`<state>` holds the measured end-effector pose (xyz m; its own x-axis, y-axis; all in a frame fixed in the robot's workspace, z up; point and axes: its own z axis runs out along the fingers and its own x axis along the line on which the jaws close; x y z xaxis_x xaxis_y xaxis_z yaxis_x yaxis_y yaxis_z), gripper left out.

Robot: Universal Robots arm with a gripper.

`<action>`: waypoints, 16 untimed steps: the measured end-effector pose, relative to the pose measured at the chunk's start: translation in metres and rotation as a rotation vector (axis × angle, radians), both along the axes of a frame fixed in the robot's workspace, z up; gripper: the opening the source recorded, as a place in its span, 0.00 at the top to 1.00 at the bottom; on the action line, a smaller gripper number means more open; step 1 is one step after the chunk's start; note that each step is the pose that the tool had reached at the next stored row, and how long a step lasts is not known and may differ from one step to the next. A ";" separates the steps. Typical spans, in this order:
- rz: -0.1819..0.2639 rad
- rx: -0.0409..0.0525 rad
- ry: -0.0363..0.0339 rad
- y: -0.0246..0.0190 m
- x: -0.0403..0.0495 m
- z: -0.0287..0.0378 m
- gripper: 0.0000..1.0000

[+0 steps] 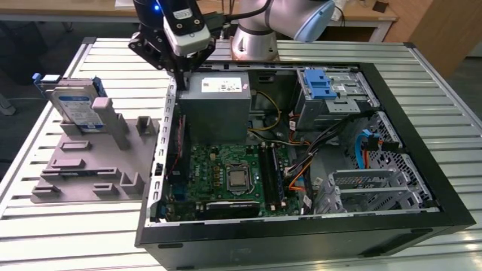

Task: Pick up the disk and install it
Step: 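Reach for the disk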

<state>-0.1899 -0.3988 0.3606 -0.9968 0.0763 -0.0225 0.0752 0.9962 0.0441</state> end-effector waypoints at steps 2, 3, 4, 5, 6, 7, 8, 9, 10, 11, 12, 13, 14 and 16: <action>0.000 0.0000 -0.0001 0.0000 -0.0007 -0.0004 0.89; 0.000 0.0000 0.0000 0.0000 -0.0011 -0.0005 0.89; 0.000 0.0001 -0.0001 0.0000 -0.0014 -0.0007 0.89; 0.000 0.0000 -0.0001 0.0000 -0.0017 -0.0008 0.89; 0.000 0.0000 -0.0001 0.0000 -0.0019 -0.0009 0.89; 0.000 0.0000 0.0000 0.0000 -0.0021 -0.0010 0.89; 0.000 0.0001 -0.0001 0.0000 -0.0024 -0.0015 0.89; 0.000 0.0001 0.0000 0.0001 -0.0033 -0.0038 0.89; 0.000 0.0001 0.0001 0.0001 -0.0034 -0.0039 0.89; 0.000 0.0000 0.0001 0.0001 -0.0035 -0.0040 0.89; 0.000 0.0000 0.0000 0.0001 -0.0036 -0.0042 0.89; 0.000 0.0000 0.0000 0.0001 -0.0038 -0.0043 0.89; 0.000 0.0001 0.0000 0.0001 -0.0039 -0.0045 0.89; 0.000 0.0001 0.0000 0.0001 -0.0042 -0.0048 0.89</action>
<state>-0.1940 -0.3987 0.3558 -0.9968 0.0762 -0.0225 0.0752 0.9962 0.0442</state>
